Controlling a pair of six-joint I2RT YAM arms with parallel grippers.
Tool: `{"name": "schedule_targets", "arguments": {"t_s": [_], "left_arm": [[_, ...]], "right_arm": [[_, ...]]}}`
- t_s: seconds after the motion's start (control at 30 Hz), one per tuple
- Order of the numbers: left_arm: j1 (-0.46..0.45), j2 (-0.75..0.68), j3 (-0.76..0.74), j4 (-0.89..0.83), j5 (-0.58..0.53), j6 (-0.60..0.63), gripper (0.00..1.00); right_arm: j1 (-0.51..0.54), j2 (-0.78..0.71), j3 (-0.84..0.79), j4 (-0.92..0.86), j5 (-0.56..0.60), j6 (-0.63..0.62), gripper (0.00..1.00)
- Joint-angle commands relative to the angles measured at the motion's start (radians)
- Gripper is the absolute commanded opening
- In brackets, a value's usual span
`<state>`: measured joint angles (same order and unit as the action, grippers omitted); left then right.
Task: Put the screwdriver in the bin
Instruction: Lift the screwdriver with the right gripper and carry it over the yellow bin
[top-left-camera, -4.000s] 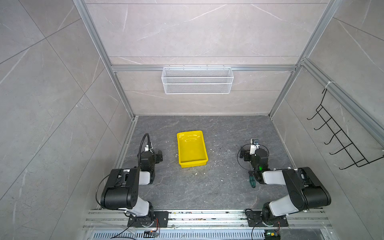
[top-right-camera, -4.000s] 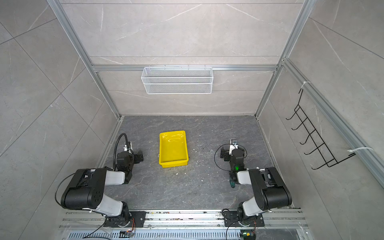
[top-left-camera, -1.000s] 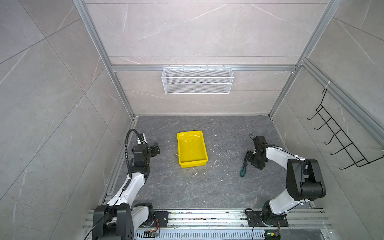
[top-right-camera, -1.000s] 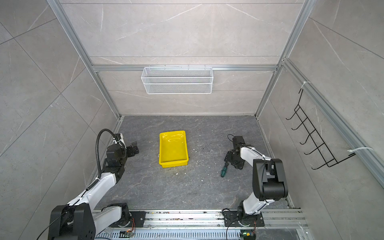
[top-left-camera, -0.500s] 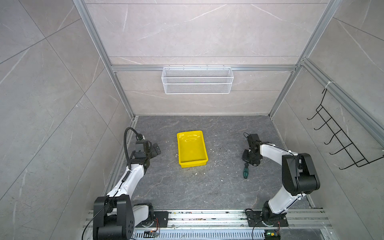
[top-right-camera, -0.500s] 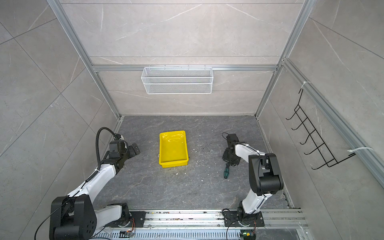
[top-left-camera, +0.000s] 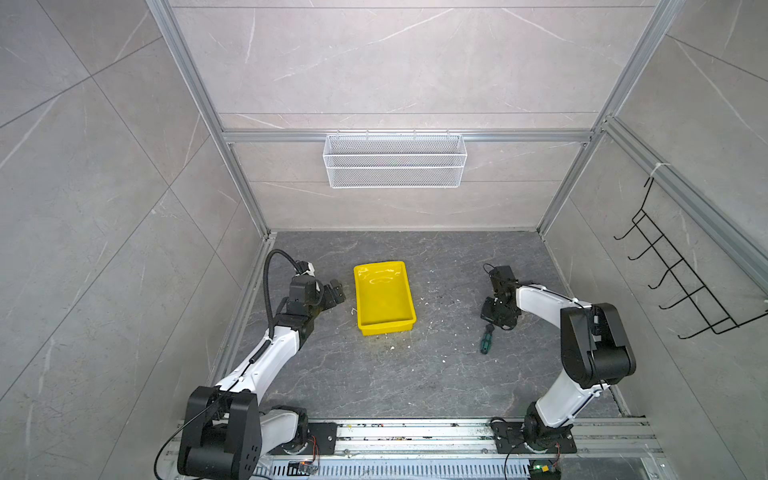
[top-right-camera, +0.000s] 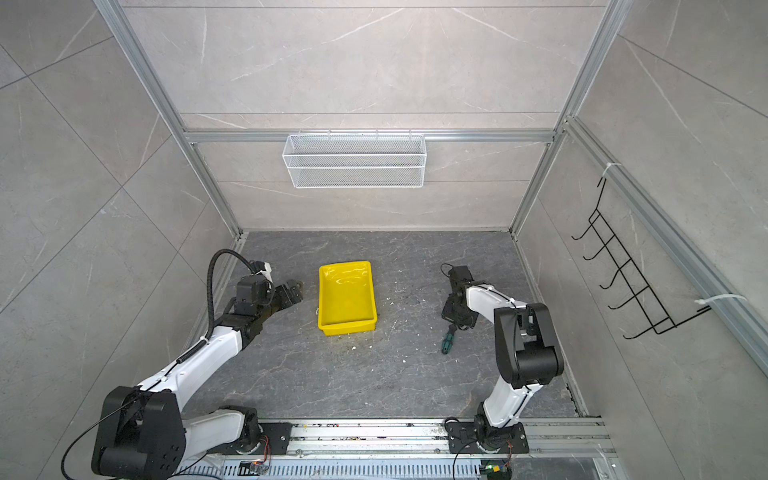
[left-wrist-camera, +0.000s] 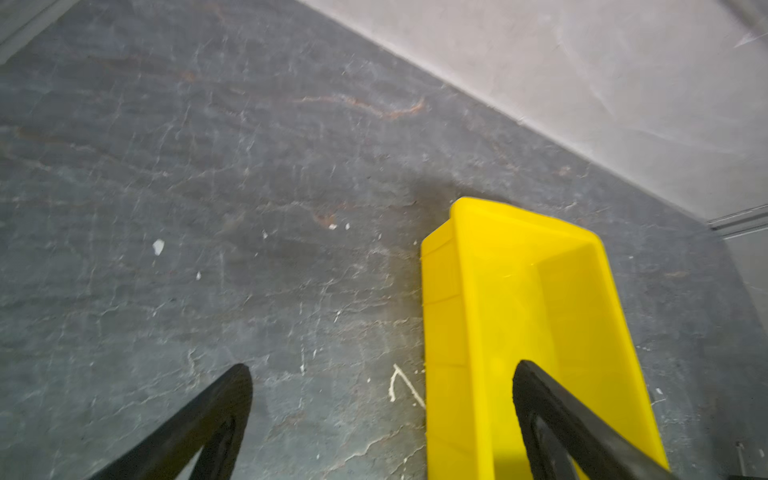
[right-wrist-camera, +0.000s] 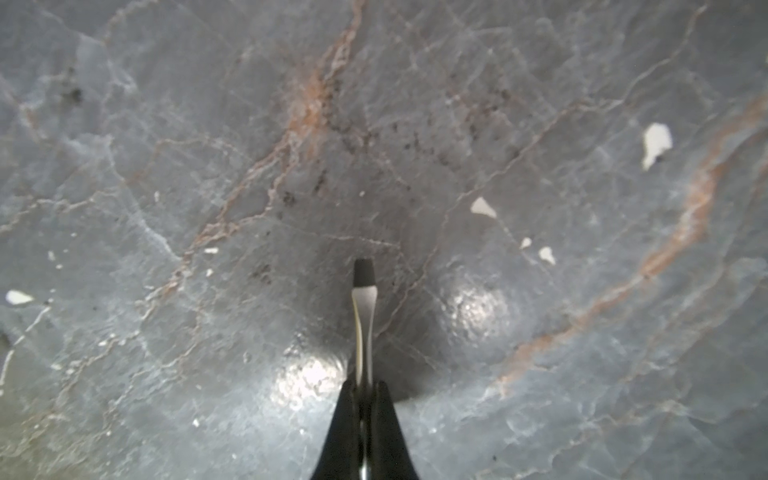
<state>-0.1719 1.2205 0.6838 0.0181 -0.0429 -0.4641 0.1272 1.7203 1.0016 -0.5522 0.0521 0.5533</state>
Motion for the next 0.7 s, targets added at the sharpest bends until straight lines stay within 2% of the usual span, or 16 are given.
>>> {"name": "schedule_targets", "arguments": {"t_s": [0.0, 0.07, 0.2, 0.27, 0.47, 0.67], "left_arm": [[0.006, -0.016, 0.019, -0.027, -0.059, 0.003, 1.00], [0.005, -0.037, 0.010, -0.070, -0.129, -0.040, 1.00], [0.006, -0.097, -0.038, -0.155, -0.341, -0.179, 1.00], [0.007, -0.127, -0.061, -0.176, -0.398, -0.230, 1.00], [0.006, -0.157, -0.156, -0.105, -0.423, -0.349, 1.00], [0.006, -0.164, -0.161, -0.069, -0.402, -0.309, 1.00]], "right_arm": [[0.015, -0.073, 0.002, 0.008, -0.040, -0.012, 0.00], [0.020, -0.096, 0.010, 0.018, -0.064, -0.011, 0.00], [0.047, -0.115, 0.069, -0.013, -0.073, 0.000, 0.00], [0.067, -0.111, 0.112, -0.027, -0.071, 0.005, 0.00], [0.178, -0.021, 0.337, -0.069, -0.069, 0.036, 0.00], [0.360, 0.205, 0.666, -0.133, -0.039, 0.030, 0.00]]}}
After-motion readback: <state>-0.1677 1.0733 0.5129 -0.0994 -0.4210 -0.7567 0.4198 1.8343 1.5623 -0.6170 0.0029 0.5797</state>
